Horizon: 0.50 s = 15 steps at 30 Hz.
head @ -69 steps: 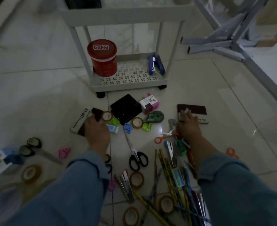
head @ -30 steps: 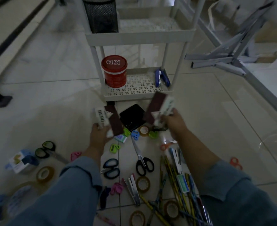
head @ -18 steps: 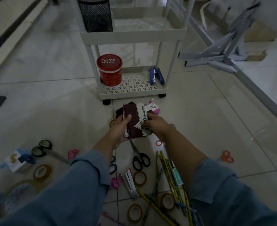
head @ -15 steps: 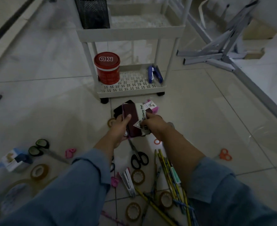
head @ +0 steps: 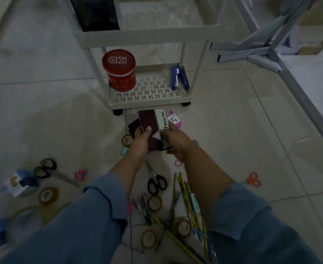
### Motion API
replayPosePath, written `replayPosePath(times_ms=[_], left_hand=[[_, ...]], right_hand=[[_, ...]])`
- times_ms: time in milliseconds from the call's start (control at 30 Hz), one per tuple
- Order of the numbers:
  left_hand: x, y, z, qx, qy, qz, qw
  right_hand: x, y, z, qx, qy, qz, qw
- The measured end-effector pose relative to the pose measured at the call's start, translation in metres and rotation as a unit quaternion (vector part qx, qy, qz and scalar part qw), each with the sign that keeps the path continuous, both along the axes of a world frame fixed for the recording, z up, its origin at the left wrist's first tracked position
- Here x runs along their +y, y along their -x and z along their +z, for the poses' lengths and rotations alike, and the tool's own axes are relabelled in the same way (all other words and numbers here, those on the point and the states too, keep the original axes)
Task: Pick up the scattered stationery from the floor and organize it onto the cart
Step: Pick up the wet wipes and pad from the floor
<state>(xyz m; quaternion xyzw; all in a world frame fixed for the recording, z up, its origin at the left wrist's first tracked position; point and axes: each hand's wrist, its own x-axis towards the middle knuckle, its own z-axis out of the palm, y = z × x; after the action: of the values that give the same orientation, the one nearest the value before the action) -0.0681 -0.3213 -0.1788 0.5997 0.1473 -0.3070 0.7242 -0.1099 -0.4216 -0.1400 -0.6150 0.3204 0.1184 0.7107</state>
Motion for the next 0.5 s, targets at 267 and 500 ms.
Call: replayPosePath(times_ms=[267,500], left_hand=[[0.002,0.044,0.183,0.021,-0.058,-0.078,0.995],[0.006,0.058,0.37,0.04,-0.123,-0.018,0.991]], right_hand=[[-0.005,0.048,0.165,0.031,-0.072,-0.031,0.996],[0.0,0.053,0.352,0.024,-0.019,0.016,0.999]])
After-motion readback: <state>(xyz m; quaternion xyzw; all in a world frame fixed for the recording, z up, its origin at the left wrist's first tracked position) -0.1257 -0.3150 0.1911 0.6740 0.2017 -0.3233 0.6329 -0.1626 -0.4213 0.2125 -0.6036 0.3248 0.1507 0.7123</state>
